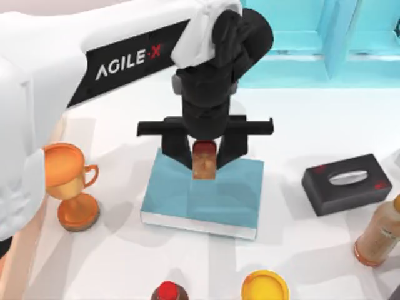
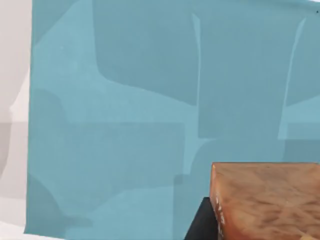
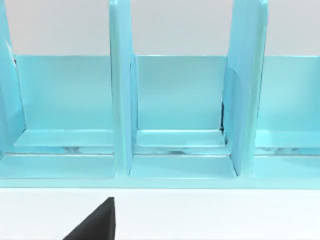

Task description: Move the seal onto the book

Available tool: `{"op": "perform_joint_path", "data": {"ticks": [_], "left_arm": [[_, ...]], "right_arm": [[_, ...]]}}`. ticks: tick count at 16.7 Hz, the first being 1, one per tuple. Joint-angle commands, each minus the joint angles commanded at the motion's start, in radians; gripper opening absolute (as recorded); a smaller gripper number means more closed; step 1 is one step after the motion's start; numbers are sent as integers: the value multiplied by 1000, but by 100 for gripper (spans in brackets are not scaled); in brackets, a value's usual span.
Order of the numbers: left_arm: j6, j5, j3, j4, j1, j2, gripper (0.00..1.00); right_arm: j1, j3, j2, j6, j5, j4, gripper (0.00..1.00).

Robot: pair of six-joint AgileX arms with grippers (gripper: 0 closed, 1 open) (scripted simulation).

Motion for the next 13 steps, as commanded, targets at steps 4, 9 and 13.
{"op": "perform_joint_path", "data": {"ticks": [4,9,13], "left_arm": [[0,0,0,0,0,0,15],[0,0,0,0,0,0,53],[0,0,0,0,0,0,83]], "right_arm": [[0,0,0,0,0,0,100],[0,0,0,0,0,0,100],[0,0,0,0,0,0,100]]}}
